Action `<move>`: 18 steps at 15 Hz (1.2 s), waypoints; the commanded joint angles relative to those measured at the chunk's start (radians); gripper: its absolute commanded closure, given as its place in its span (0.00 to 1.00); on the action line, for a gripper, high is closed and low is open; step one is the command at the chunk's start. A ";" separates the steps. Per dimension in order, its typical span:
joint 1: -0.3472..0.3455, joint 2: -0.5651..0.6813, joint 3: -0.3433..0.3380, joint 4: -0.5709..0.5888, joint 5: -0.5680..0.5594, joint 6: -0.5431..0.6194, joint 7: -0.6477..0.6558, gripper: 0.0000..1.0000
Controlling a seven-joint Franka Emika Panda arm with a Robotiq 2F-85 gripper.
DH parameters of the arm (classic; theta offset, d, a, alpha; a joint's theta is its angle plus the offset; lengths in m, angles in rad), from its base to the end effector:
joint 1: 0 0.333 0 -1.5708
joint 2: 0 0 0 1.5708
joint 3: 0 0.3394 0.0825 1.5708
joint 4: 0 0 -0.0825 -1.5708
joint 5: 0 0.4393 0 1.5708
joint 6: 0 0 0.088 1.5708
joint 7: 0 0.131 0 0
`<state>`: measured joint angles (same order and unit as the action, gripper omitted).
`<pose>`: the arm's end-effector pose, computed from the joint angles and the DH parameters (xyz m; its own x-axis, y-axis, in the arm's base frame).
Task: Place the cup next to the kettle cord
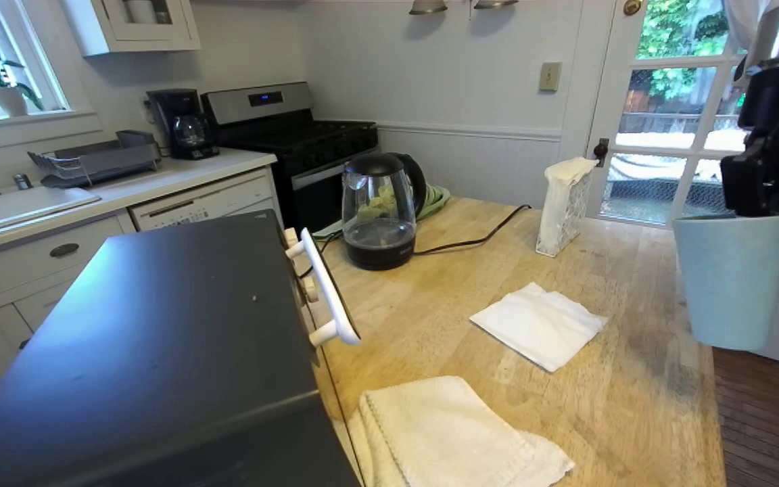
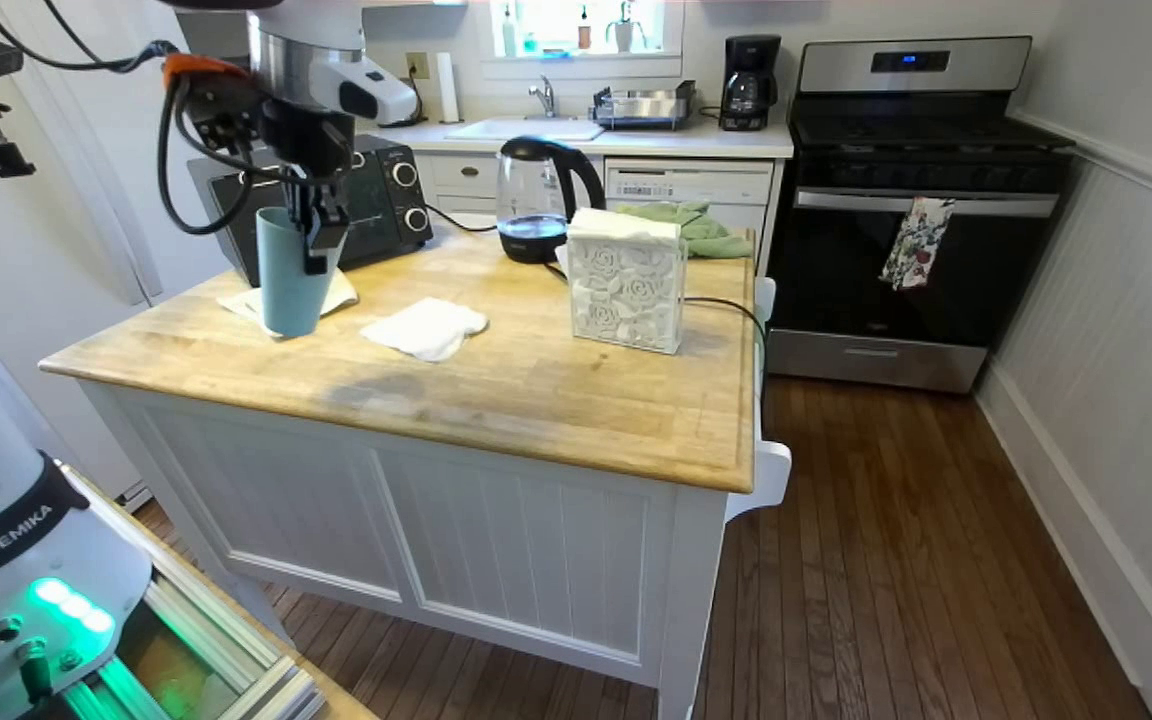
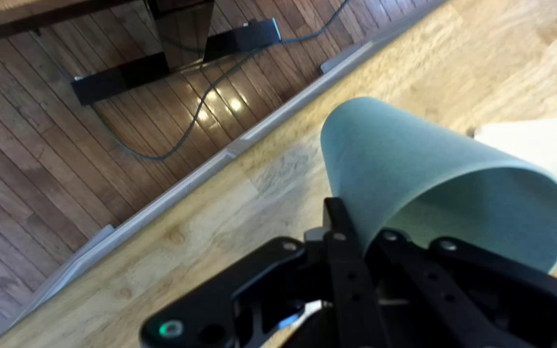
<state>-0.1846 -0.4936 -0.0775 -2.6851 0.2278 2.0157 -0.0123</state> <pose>0.3745 -0.0783 0.3401 0.9287 -0.3210 -0.1859 -0.3579 -0.9071 -0.2215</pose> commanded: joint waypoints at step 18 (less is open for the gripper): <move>0.076 0.627 0.011 0.531 -0.315 0.453 0.953 0.99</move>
<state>-0.1474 0.0531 -0.0373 -2.2468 -0.0036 2.4706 0.7859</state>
